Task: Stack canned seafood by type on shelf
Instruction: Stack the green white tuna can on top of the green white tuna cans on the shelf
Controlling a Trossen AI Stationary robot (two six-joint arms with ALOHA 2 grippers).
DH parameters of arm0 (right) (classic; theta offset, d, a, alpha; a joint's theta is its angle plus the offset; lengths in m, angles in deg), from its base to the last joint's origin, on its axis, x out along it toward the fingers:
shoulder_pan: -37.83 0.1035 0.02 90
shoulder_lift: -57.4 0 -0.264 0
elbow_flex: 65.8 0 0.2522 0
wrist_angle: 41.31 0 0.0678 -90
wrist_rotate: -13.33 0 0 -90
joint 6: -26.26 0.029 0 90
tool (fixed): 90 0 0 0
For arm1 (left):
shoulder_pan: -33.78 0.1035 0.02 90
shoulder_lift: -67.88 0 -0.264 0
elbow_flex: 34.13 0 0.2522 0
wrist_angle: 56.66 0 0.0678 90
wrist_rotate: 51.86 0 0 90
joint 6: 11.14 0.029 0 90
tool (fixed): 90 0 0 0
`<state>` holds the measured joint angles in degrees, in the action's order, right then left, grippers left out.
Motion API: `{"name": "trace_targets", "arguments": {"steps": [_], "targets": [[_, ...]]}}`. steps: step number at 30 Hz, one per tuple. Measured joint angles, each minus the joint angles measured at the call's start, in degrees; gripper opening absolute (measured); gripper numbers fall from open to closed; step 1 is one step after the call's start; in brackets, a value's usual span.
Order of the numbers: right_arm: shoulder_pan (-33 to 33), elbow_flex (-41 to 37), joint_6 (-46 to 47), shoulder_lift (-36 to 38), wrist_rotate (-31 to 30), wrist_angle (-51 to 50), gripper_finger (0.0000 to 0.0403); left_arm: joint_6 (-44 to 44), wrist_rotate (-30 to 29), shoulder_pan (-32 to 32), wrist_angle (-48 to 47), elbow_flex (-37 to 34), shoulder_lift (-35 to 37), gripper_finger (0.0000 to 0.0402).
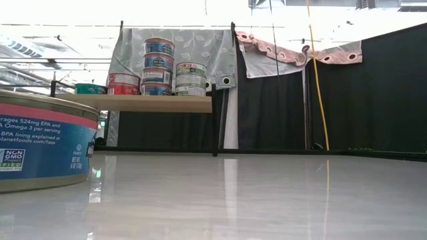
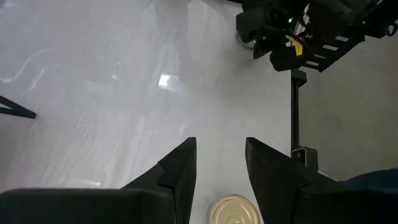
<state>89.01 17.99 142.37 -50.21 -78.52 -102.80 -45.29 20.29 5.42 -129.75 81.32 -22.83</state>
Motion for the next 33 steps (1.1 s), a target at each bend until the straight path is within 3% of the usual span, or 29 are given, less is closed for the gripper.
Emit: {"name": "trace_targets", "arguments": {"steps": [7,11,20,25,33], "targets": [[0.04,9.67,1.54,5.61,2.05,-16.63,0.0000,0.02,1.07,0.00,0.04,0.00,0.00,0.0138],[0.28,10.32,0.72,6.36,5.73,-25.27,0.0000,0.10,1.09,0.45,0.29,0.00,0.00,0.0138],[0.11,-4.32,-1.70,6.39,12.99,-4.97,0.0000,0.46,0.99,1.44,0.63,-0.02,0.00,0.0138],[-3.51,-9.09,-6.44,6.90,15.17,-0.12,0.0000,0.45,-0.67,1.40,0.33,0.00,0.00,0.0138],[-14.97,-9.77,-21.54,6.97,8.36,1.93,0.0000,-0.04,-3.75,2.18,-0.13,0.00,0.00,0.0138]]}}
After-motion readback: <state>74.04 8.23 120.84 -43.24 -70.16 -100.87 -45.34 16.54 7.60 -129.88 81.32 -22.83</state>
